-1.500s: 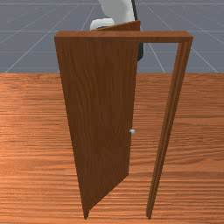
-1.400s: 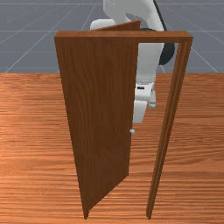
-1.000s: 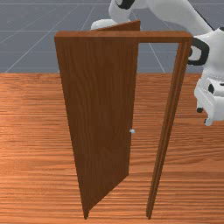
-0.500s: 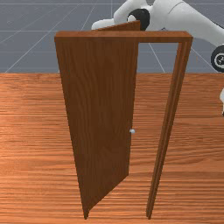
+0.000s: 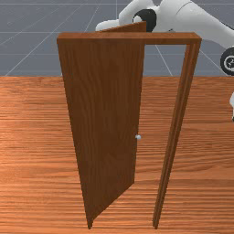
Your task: Close the door
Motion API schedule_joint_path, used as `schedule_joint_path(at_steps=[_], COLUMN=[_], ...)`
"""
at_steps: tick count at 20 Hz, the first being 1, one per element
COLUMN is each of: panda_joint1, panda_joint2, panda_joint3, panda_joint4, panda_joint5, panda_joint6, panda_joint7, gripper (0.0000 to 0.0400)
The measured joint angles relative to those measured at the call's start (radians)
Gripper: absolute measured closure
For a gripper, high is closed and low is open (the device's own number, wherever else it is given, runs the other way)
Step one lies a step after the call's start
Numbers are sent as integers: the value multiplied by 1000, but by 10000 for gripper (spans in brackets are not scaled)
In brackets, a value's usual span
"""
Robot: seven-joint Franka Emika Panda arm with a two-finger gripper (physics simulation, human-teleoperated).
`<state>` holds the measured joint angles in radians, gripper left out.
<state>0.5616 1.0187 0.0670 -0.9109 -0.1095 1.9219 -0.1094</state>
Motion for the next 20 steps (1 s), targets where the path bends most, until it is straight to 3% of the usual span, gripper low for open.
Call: schedule_joint_path(at_steps=[10, 11, 12, 14, 15, 16, 17, 18, 20], panda_joint1=[0, -20, -15, -234, -367, -500, -644, -670, -656], panda_joint2=[0, 5, -115, -346, -375, -341, -353, -366, -361], panda_joint3=[0, 25, -64, -114, -136, -159, -128, -138, -149], panda_joint4=[0, 1, -225, -624, -668, -604, -625, -653, -635], panda_joint5=[0, 29, 71, 120, 139, 166, 115, 116, 122], panda_joint6=[0, 34, 88, 274, 292, 267, 303, 333, 294], panda_joint7=[0, -26, 241, -44, -199, -347, -713, -716, -651], gripper=[0, 0, 153, 50, 186, 111, 70, 43, 15])
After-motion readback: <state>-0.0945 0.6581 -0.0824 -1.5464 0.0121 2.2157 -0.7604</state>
